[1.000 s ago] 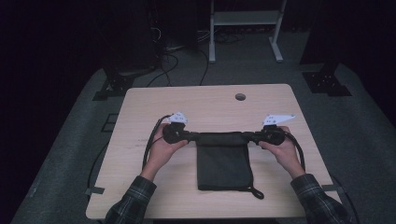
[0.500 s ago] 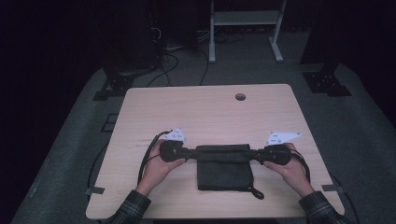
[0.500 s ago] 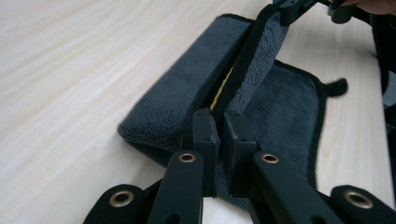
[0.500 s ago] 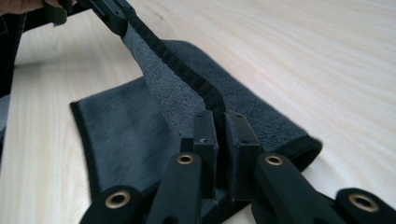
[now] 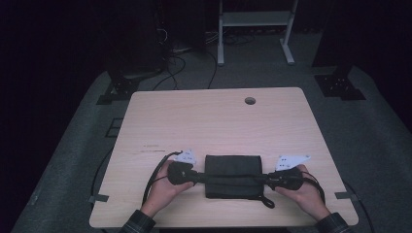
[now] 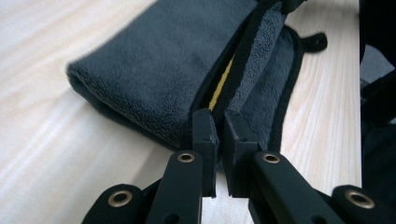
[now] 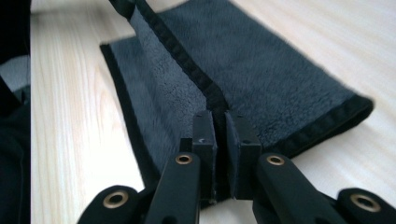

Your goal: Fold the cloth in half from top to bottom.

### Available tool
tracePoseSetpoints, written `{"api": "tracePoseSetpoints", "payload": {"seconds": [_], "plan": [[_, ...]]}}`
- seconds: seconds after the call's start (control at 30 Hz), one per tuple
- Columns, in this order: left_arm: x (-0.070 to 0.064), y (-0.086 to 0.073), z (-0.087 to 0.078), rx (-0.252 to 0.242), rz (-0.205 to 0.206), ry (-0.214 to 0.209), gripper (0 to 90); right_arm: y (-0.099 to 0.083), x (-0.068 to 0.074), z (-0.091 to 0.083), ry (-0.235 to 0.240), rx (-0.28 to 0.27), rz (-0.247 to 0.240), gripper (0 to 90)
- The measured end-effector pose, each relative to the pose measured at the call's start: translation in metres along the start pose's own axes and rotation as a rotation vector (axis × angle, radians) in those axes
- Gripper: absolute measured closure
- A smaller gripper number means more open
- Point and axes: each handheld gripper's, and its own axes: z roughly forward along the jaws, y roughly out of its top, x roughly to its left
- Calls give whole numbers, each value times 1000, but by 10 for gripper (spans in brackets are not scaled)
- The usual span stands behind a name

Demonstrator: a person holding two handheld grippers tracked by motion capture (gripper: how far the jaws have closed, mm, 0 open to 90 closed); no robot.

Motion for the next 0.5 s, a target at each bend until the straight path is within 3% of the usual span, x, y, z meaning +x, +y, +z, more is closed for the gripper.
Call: {"api": "tracePoseSetpoints", "payload": {"seconds": [0.13, 0.3, 0.4, 0.5], "plan": [[-1, -3, 4, 22, -3, 3, 801, -5, 0, 3, 9, 25, 1, 783], [-8, 5, -12, -57, 10, -11, 740, 2, 0, -8, 26, -42, 6, 686], [-8, 12, -21, -108, 14, -6, 745, 7, -2, -15, 16, -94, 17, 699], [-3, 19, -22, -136, 13, 13, 774, 12, -6, -14, -6, -105, 15, 745]]}}
